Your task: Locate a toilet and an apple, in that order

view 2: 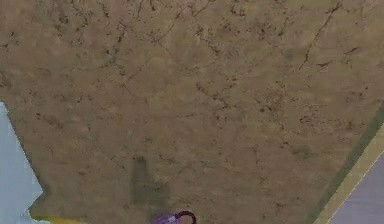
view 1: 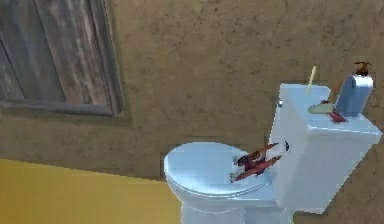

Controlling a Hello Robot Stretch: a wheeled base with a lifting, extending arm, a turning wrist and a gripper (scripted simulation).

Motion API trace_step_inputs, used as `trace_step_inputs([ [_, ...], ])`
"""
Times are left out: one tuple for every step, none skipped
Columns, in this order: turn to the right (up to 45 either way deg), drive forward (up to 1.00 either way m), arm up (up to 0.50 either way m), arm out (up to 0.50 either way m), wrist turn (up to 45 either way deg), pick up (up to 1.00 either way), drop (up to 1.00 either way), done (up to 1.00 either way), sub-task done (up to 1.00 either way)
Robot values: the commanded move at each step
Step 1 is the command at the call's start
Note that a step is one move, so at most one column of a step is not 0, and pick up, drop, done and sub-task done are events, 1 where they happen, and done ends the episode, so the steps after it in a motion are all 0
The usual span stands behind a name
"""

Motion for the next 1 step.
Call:
trace_step_inputs([
  [0.0, 0.15, 0.00, 0.00, 0.0, 0.00, 0.00, 0.00, 0.00],
])
